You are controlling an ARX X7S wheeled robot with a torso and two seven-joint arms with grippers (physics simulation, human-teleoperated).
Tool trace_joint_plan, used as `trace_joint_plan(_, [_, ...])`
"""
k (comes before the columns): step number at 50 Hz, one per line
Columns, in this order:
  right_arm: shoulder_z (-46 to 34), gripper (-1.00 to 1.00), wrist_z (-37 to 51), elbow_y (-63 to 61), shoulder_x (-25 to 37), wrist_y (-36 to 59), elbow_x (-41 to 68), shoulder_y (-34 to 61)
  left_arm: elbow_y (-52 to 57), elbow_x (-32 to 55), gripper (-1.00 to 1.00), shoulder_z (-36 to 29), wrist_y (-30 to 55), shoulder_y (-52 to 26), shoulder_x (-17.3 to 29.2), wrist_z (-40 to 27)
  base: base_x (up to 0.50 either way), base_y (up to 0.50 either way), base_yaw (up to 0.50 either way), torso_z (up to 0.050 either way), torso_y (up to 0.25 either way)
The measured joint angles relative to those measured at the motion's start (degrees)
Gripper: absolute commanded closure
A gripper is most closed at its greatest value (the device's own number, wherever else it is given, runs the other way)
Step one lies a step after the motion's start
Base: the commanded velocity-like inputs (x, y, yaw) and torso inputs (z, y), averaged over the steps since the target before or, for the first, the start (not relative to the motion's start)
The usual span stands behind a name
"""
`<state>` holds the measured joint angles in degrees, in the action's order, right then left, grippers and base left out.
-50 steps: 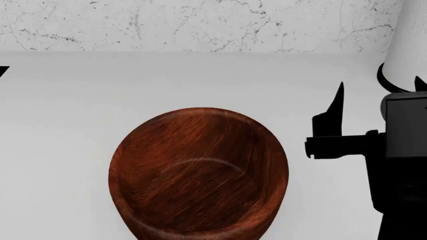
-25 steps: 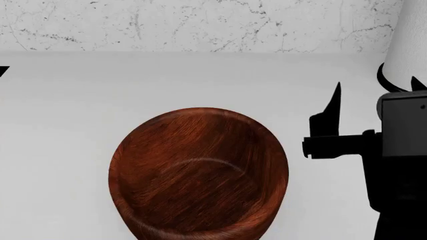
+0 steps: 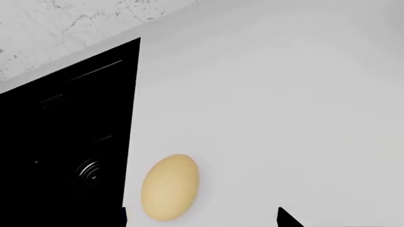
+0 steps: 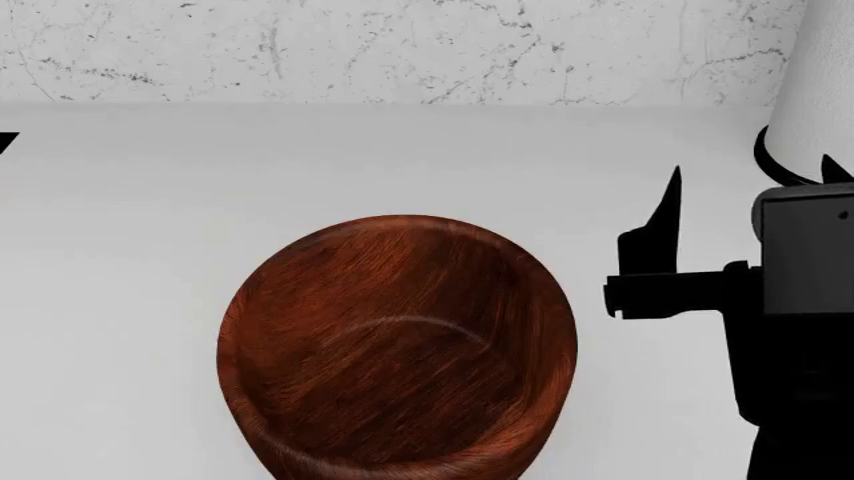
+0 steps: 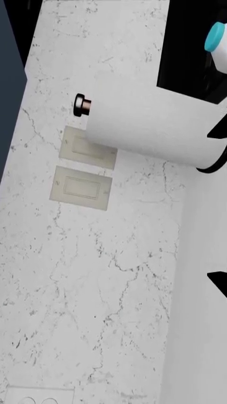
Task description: Place the eggs and milk next to the bowl.
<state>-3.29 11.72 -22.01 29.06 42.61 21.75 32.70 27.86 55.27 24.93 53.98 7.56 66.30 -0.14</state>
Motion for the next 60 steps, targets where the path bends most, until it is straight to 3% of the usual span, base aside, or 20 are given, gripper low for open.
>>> trace_joint_plan(25, [-0.2,-1.00,0.4,-0.3,0.2,0.5,0.2,0.1,-7.2,-5.1,-1.00,-11.2,-3.4,-7.1,0.8,1.2,0.00,0.00,0.00,0.000,0.000])
trace_joint_plan(60, [-0.5,-1.00,0.9,-0.2,0.5,0.8,0.3,0.4,-16.0,-12.3,-1.00,-26.6,-4.9,-20.8,-2.9,4.1,0.00,0.00,0.00,0.000,0.000])
